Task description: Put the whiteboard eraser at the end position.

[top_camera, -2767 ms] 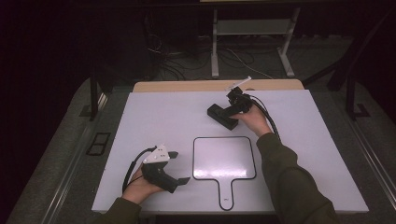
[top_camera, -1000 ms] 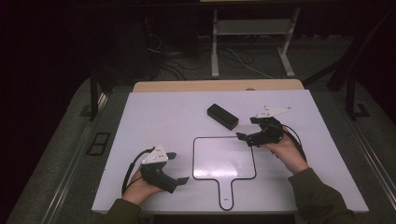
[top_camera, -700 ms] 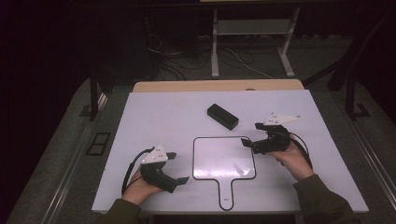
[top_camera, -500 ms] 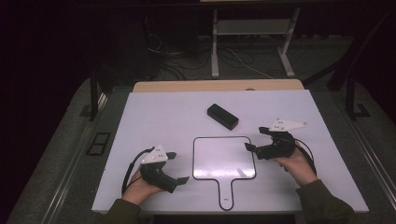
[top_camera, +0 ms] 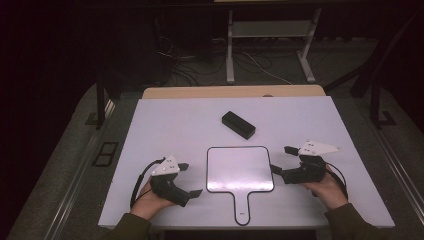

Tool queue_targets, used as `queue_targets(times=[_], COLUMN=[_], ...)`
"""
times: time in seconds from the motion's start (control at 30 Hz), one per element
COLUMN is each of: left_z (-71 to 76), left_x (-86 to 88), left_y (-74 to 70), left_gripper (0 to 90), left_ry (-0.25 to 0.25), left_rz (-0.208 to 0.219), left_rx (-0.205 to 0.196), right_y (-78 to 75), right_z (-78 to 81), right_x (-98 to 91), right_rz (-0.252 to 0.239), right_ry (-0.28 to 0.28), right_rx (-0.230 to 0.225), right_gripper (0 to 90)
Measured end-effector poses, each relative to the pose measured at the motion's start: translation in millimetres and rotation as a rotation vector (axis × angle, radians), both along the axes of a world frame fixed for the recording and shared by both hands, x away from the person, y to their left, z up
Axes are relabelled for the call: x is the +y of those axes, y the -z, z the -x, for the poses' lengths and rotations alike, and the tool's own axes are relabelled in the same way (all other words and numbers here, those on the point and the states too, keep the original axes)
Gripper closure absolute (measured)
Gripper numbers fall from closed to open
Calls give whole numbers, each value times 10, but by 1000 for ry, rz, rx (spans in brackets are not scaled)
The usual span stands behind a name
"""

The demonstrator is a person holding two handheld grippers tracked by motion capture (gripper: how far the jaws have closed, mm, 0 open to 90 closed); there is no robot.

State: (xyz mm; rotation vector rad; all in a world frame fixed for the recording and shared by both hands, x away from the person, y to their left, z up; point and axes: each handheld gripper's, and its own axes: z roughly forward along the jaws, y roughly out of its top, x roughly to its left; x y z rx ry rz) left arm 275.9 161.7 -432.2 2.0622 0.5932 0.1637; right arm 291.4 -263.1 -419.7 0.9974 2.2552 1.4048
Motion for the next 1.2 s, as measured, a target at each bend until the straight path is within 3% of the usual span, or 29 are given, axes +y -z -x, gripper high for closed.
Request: queue_targets(times=[0.4,0.83,1.2], left_z=[12,14,7], left_x=[-10,3,21], left_y=[-10,-9,-1], left_gripper=[0,0,0], left_ry=[-3,-9,-20], left_rz=[1,3,-2], left_rx=[-2,-5,-2], right_y=[127,195,248], right_z=[200,365,377], right_x=[-130,-381,-470], right_rz=[15,21,23], right_ry=[-11,29,49], right_rx=[-3,-2,9], right_gripper=[104,105,104])
